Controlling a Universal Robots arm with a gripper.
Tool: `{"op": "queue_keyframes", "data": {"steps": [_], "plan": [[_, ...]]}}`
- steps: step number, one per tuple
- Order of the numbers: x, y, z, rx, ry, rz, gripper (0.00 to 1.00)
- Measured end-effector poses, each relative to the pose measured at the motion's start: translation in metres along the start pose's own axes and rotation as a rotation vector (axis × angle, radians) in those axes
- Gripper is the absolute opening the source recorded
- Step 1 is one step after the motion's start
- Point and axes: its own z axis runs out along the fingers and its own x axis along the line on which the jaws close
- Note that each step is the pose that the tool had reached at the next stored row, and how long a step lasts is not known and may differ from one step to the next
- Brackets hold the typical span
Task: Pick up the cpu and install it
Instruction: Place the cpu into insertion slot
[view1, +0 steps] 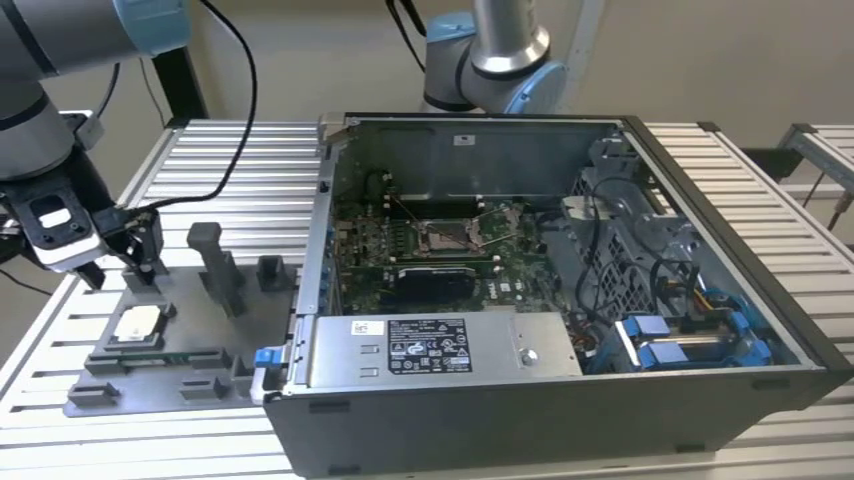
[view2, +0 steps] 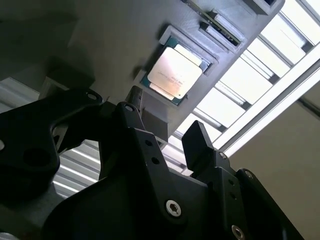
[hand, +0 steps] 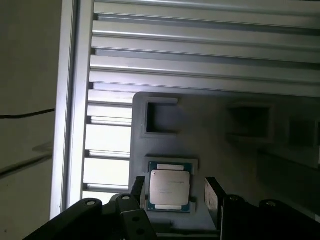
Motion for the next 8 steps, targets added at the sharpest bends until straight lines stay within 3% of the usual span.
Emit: {"op": "queue_keyframes", "data": {"steps": [8], "plan": [[0.0002,-0.0028,0.007,-0.0001,-0.0001,0.0,1.0]]}}
